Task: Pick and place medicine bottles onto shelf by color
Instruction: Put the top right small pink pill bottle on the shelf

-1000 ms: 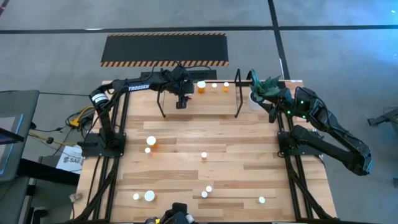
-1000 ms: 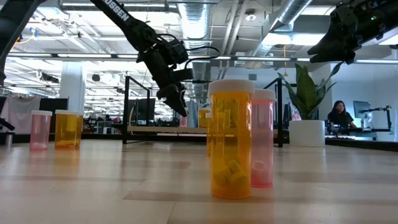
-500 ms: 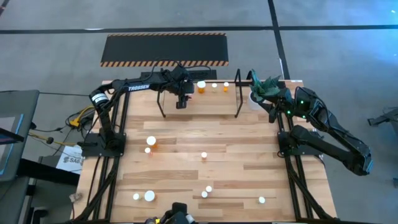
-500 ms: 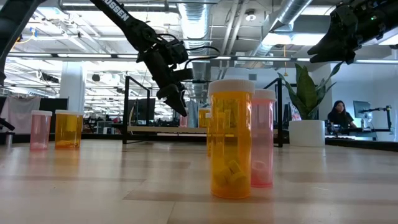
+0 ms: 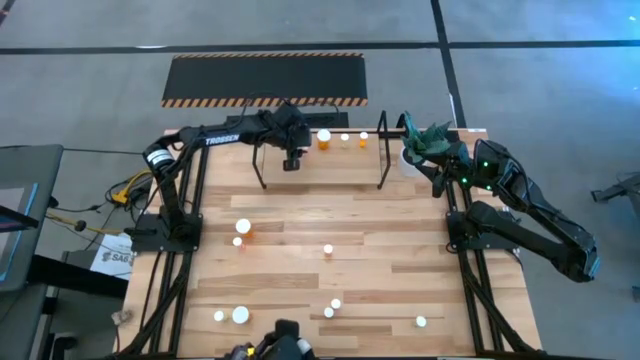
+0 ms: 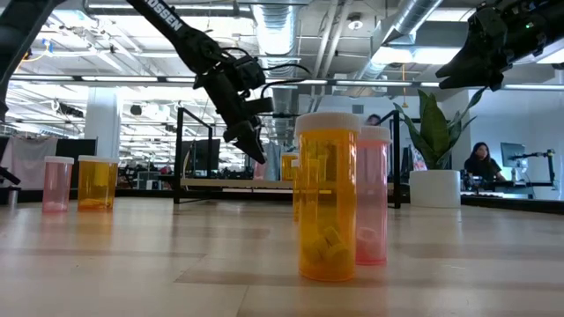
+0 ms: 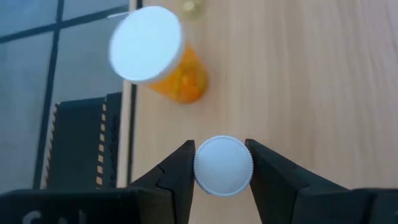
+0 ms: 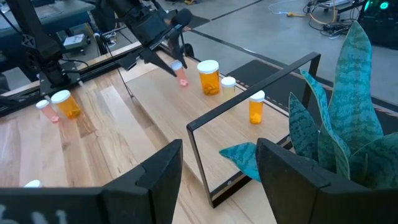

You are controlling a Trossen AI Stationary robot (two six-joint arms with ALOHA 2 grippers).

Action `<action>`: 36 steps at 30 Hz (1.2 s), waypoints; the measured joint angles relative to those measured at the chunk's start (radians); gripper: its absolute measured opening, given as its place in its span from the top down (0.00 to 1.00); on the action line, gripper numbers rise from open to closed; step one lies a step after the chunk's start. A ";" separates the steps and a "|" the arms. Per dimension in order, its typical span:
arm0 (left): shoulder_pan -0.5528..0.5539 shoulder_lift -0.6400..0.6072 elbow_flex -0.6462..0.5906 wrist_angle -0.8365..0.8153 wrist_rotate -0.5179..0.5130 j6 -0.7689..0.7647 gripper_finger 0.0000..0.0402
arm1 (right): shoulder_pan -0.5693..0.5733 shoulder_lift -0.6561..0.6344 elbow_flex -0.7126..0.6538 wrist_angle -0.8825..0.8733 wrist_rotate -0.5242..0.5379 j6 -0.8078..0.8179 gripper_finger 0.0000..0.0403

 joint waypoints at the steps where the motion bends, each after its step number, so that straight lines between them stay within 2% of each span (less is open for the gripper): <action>1: 0.005 0.000 0.000 0.002 0.001 0.003 0.69 | 0.000 0.000 0.000 0.000 0.000 0.000 0.44; 16: 0.063 0.000 0.000 0.012 0.012 0.005 0.69 | 0.000 0.000 0.000 0.000 0.000 0.000 0.44; 36: 0.063 0.033 0.006 0.055 0.022 -0.069 0.69 | 0.000 0.000 0.000 0.000 0.000 0.000 0.44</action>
